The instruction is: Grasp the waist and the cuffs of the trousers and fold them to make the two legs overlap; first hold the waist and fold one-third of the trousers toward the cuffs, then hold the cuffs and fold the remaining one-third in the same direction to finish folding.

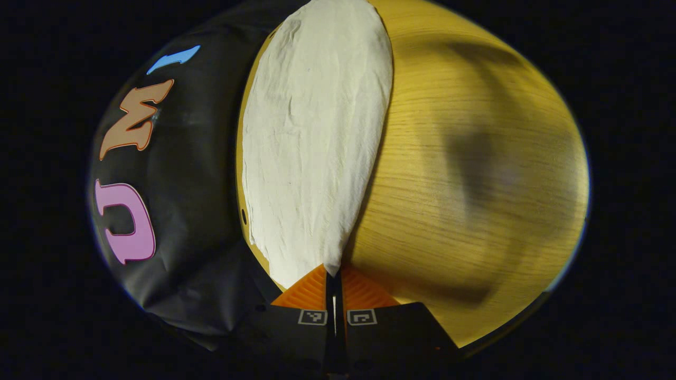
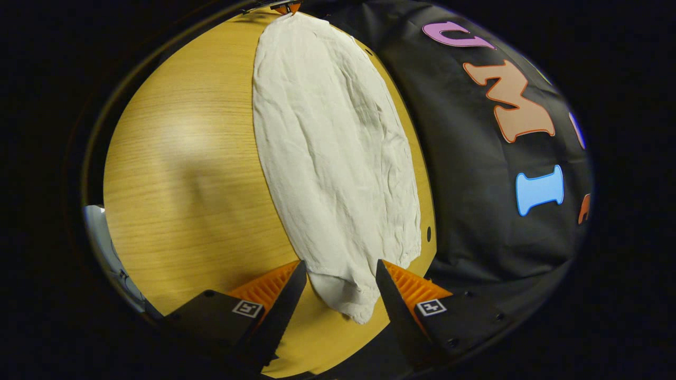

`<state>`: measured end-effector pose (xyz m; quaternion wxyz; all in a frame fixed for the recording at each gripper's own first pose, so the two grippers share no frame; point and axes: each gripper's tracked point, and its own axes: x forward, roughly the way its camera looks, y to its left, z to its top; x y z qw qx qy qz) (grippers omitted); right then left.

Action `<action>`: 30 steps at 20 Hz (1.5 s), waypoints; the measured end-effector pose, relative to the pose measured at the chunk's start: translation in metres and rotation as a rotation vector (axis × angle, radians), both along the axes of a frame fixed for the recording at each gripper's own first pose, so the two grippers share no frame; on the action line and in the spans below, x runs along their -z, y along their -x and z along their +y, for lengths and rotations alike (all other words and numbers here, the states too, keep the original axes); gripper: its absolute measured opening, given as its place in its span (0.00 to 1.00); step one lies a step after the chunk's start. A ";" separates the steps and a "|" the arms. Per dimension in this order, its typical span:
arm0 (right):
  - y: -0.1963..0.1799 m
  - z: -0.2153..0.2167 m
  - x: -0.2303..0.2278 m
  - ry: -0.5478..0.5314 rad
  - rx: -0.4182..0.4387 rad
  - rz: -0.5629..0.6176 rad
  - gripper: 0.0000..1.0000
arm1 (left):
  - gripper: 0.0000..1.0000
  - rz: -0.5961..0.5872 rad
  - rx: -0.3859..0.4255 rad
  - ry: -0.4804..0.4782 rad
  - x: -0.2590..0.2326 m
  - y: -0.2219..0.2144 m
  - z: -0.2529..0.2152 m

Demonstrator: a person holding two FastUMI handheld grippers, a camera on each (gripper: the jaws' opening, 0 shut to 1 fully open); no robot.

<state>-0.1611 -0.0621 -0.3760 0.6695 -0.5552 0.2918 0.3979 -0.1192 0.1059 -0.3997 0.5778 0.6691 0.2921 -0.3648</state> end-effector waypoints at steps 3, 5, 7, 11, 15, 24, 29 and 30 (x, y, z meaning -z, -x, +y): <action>-0.001 -0.002 0.010 0.073 -0.010 -0.034 0.60 | 0.00 -0.009 -0.012 -0.002 0.000 0.001 -0.001; 0.000 -0.004 0.016 0.118 -0.024 -0.051 0.30 | 0.00 -0.010 -0.032 0.002 0.000 0.001 -0.001; -0.003 -0.003 0.014 0.114 -0.005 -0.063 0.14 | 0.00 -0.003 -0.055 0.005 0.001 0.001 -0.001; -0.009 -0.007 0.009 0.091 0.061 -0.054 0.08 | 0.00 -0.036 -0.106 0.019 -0.013 -0.003 -0.002; -0.031 -0.011 -0.021 0.007 0.150 -0.128 0.08 | 0.00 -0.095 -0.218 0.063 -0.043 -0.011 -0.009; -0.110 0.003 -0.076 -0.101 0.274 -0.269 0.08 | 0.00 -0.280 -0.339 0.141 -0.106 -0.097 -0.026; -0.163 0.025 -0.087 -0.065 0.346 -0.336 0.08 | 0.00 -0.318 -0.345 0.229 -0.120 -0.179 -0.033; -0.172 0.028 -0.087 -0.057 0.365 -0.345 0.08 | 0.00 -0.324 -0.343 0.254 -0.121 -0.196 -0.038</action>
